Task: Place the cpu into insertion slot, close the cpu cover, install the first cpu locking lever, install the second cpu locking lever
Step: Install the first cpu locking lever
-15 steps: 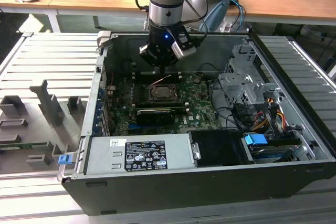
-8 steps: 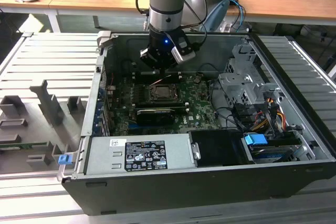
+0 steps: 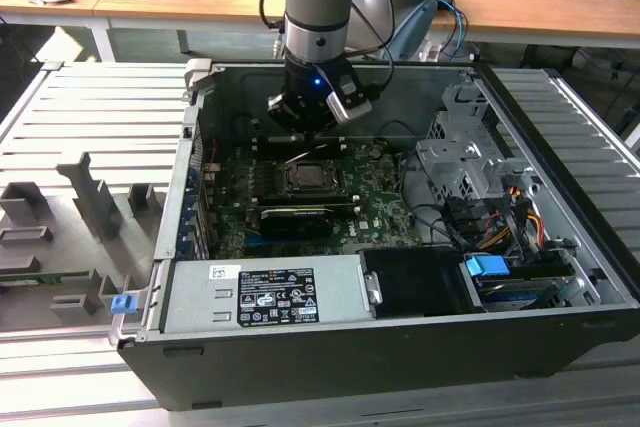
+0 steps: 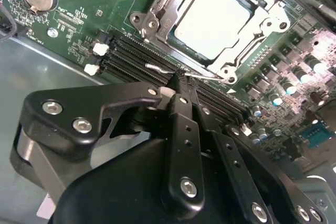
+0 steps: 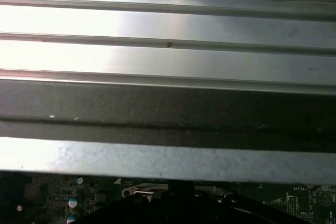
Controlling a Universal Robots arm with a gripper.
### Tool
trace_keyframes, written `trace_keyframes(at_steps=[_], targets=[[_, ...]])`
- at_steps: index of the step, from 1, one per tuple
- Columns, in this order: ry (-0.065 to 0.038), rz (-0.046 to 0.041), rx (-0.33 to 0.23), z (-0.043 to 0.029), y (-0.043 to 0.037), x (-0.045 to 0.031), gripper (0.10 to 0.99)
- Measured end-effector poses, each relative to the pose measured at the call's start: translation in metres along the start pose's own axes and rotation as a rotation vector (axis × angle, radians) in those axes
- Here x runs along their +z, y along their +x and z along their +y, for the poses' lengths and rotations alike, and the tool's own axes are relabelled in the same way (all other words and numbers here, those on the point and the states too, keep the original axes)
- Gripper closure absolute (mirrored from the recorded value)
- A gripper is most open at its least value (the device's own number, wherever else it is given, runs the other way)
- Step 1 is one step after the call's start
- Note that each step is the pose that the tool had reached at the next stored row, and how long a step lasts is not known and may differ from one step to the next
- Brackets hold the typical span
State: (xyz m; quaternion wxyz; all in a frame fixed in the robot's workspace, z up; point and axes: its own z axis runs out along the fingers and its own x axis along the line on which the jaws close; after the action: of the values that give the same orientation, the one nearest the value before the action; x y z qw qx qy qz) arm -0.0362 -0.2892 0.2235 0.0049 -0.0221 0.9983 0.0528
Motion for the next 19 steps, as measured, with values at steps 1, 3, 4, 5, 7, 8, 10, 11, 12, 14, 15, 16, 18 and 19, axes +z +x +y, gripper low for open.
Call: trace_keyframes(at_steps=[1,3,4,5,7,8,10,11,12,14,15,16,18,19], targets=[[0.0,0.0001,0.0,-0.0001,-0.0022,0.0007,0.98],[0.0,0.0,0.0,-0.0003,-0.0053,0.002,0.98],[0.0,0.0001,0.0,-0.0004,-0.0065,0.0032,0.98],[0.0,0.0002,-0.001,-0.0004,-0.0072,0.0042,0.98],[0.0,0.0005,-0.004,-0.0003,-0.0096,0.0064,0.98],[-0.002,0.0006,-0.006,-0.0005,-0.0104,0.0075,0.98],[-0.002,0.0009,-0.007,-0.0019,-0.017,0.0197,0.98],[0.003,0.0007,-0.007,-0.002,-0.0171,0.0217,0.98],[0.004,0.0012,-0.007,-0.002,-0.017,0.0205,0.98],[0.004,0.001,-0.007,-0.0017,-0.0171,0.0187,0.98],[0.005,0.0008,-0.007,-0.0017,-0.0171,0.0188,0.98],[0.009,0.0011,-0.007,-0.0017,-0.0171,0.0191,0.98],[0.018,0.0018,-0.007,-0.0018,-0.0171,0.0196,0.98],[0.022,0.0019,-0.007,-0.0019,-0.0171,0.0201,0.98]])
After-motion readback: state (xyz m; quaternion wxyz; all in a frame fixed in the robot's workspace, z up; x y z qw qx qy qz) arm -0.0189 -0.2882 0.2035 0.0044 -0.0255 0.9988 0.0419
